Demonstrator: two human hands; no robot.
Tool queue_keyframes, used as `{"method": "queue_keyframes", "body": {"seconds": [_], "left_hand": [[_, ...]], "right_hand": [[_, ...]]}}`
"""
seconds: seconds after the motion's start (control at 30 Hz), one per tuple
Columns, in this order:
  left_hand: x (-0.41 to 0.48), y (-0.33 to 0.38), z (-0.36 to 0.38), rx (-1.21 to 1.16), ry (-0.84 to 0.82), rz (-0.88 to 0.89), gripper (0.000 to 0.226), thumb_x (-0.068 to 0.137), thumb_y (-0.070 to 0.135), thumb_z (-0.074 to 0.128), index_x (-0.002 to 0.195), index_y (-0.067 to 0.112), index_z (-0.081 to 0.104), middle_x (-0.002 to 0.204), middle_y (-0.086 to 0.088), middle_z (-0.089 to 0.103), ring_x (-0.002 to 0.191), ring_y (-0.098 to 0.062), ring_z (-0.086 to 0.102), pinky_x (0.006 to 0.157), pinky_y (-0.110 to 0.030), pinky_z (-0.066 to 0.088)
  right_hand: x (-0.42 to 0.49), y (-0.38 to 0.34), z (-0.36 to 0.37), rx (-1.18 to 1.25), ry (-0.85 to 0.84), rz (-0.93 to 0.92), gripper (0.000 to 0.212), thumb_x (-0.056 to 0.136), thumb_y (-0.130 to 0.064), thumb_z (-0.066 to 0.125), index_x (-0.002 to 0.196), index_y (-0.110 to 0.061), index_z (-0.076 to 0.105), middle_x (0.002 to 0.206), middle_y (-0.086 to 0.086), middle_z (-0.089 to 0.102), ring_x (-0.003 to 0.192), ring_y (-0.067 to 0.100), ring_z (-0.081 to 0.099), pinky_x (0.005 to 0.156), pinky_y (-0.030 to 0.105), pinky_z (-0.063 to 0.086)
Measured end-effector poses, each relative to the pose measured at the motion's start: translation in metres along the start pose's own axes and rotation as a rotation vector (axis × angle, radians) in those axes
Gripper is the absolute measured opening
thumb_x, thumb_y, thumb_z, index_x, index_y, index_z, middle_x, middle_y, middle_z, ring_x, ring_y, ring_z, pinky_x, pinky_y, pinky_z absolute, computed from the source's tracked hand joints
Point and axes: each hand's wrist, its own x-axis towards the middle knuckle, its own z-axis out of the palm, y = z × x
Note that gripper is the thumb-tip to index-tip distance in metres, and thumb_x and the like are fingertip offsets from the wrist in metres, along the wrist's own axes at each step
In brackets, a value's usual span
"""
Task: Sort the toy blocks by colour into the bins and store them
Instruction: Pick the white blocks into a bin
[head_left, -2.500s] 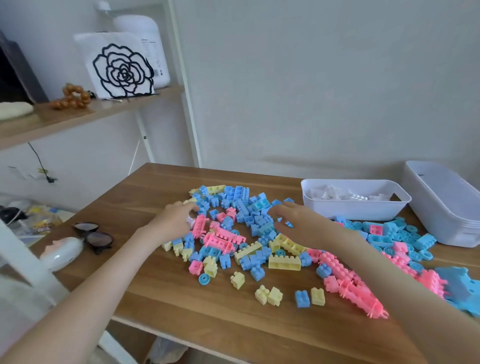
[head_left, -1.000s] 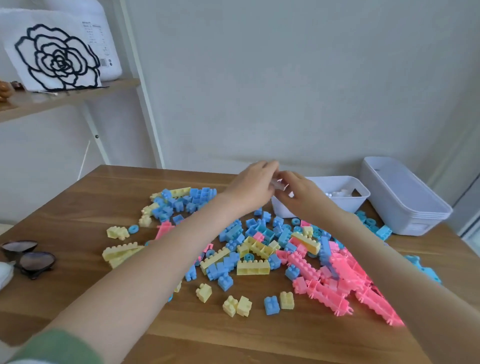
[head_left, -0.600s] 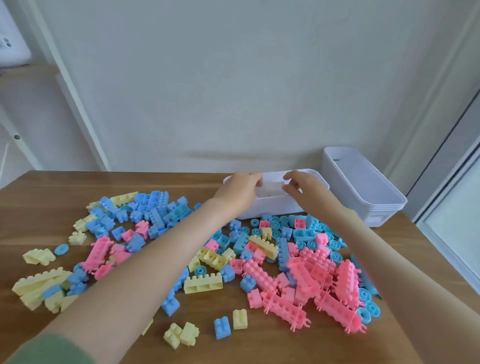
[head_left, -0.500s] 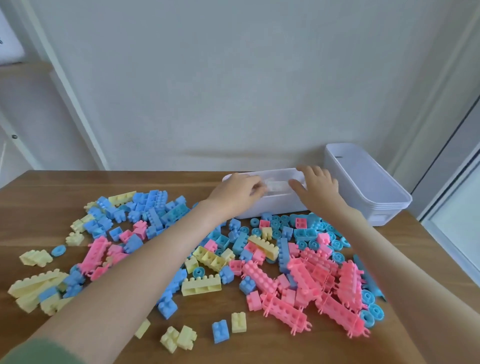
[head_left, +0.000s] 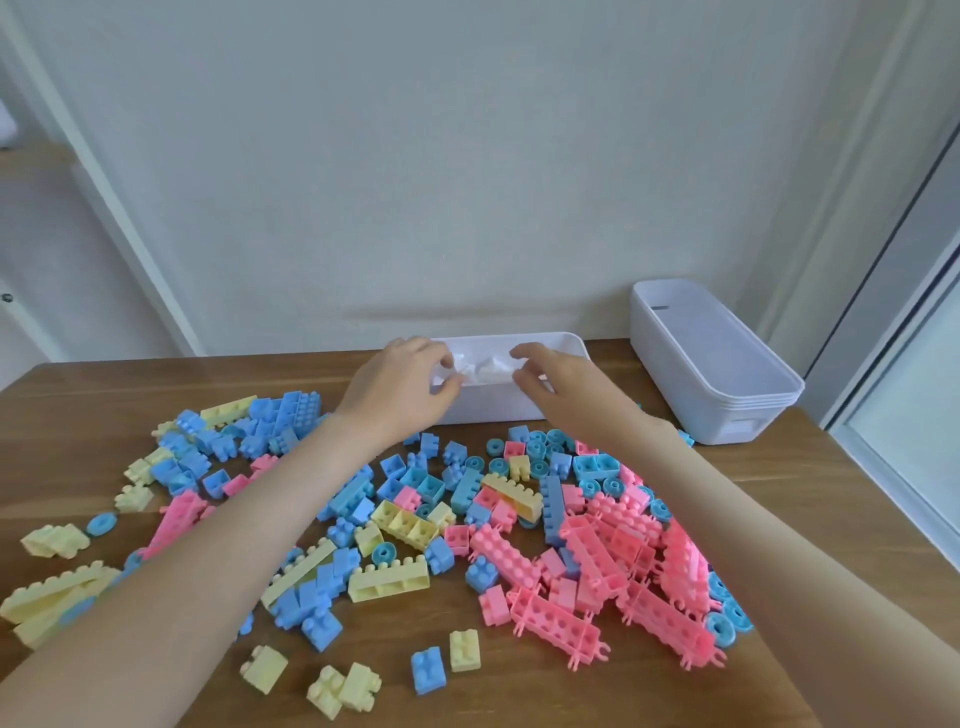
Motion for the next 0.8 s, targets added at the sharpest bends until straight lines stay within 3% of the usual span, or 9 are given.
{"method": "queue_keyframes", "body": {"seconds": [0.1, 0.23, 0.27, 0.4, 0.5, 0.57, 0.67, 0.73, 0.8], "left_hand": [[0.0, 0.018, 0.009, -0.052, -0.029, 0.087, 0.028, 0.096, 0.029, 0.047, 0.116, 0.017, 0.063, 0.119, 0.001, 0.062, 0.113, -0.02, 0.053, 0.091, -0.035, 0.045], [0.006, 0.031, 0.014, -0.089, -0.195, 0.019, 0.033, 0.1, 0.028, 0.038, 0.107, 0.013, 0.066, 0.105, -0.006, 0.066, 0.097, -0.023, 0.058, 0.073, -0.031, 0.044], [0.009, 0.031, 0.013, -0.109, -0.233, -0.006, 0.035, 0.101, 0.029, 0.036, 0.111, 0.013, 0.065, 0.107, -0.007, 0.066, 0.099, -0.023, 0.057, 0.074, -0.03, 0.043], [0.022, 0.031, 0.011, -0.242, -0.333, -0.034, 0.035, 0.102, 0.018, 0.036, 0.132, 0.019, 0.055, 0.133, -0.002, 0.057, 0.124, -0.019, 0.049, 0.1, -0.026, 0.037], [0.032, 0.028, 0.009, -0.341, -0.354, -0.055, 0.041, 0.098, 0.003, 0.035, 0.128, 0.02, 0.057, 0.129, 0.002, 0.059, 0.12, -0.01, 0.051, 0.093, -0.015, 0.034], [0.039, 0.024, 0.007, -0.355, -0.389, -0.058, 0.042, 0.095, 0.0, 0.039, 0.124, 0.022, 0.061, 0.127, 0.005, 0.06, 0.113, -0.004, 0.052, 0.089, -0.013, 0.034], [0.052, 0.02, 0.005, -0.341, -0.454, -0.033, 0.035, 0.093, 0.002, 0.051, 0.119, 0.022, 0.064, 0.124, 0.007, 0.061, 0.109, -0.003, 0.055, 0.087, -0.012, 0.037], [0.06, 0.021, 0.008, -0.29, -0.454, -0.022, 0.035, 0.091, 0.002, 0.054, 0.117, 0.022, 0.065, 0.121, 0.005, 0.062, 0.105, -0.005, 0.056, 0.085, -0.014, 0.037], [0.066, 0.023, 0.016, -0.256, -0.429, -0.04, 0.036, 0.089, -0.001, 0.051, 0.109, 0.024, 0.067, 0.12, 0.001, 0.062, 0.1, -0.007, 0.055, 0.083, -0.018, 0.039]], "right_hand": [[-0.015, 0.01, -0.019, -0.059, 0.149, -0.004, 0.032, 0.099, -0.028, 0.039, 0.126, -0.017, 0.051, 0.116, 0.001, 0.061, 0.098, 0.016, 0.056, 0.083, 0.026, 0.042], [-0.03, 0.036, -0.048, -0.12, 0.266, 0.137, 0.027, 0.096, -0.021, 0.04, 0.112, -0.012, 0.061, 0.109, 0.004, 0.063, 0.099, 0.021, 0.055, 0.08, 0.027, 0.041], [-0.034, 0.042, -0.053, -0.11, 0.276, 0.162, 0.027, 0.096, -0.02, 0.041, 0.11, -0.011, 0.062, 0.107, 0.005, 0.064, 0.096, 0.021, 0.055, 0.08, 0.028, 0.042], [-0.046, 0.06, -0.067, -0.085, 0.276, 0.2, 0.026, 0.097, -0.02, 0.043, 0.11, -0.012, 0.063, 0.109, 0.003, 0.064, 0.09, 0.011, 0.05, 0.075, 0.019, 0.034], [-0.048, 0.072, -0.067, -0.113, 0.266, 0.202, 0.025, 0.097, -0.018, 0.044, 0.112, -0.013, 0.062, 0.113, 0.002, 0.063, 0.095, 0.014, 0.054, 0.078, 0.019, 0.034], [-0.047, 0.076, -0.067, -0.176, 0.268, 0.217, 0.026, 0.096, -0.02, 0.044, 0.118, -0.015, 0.059, 0.118, 0.003, 0.06, 0.106, 0.021, 0.055, 0.088, 0.028, 0.039], [-0.046, 0.084, -0.07, -0.345, 0.288, 0.33, 0.04, 0.096, -0.027, 0.043, 0.134, -0.016, 0.043, 0.132, 0.007, 0.052, 0.12, 0.027, 0.048, 0.101, 0.041, 0.033], [-0.046, 0.089, -0.07, -0.334, 0.234, 0.443, 0.044, 0.095, -0.031, 0.044, 0.135, -0.014, 0.039, 0.129, 0.01, 0.053, 0.115, 0.029, 0.052, 0.096, 0.043, 0.041], [-0.046, 0.092, -0.069, -0.33, 0.137, 0.518, 0.036, 0.096, -0.033, 0.039, 0.123, -0.012, 0.049, 0.11, 0.01, 0.062, 0.095, 0.026, 0.06, 0.079, 0.038, 0.051]]}}
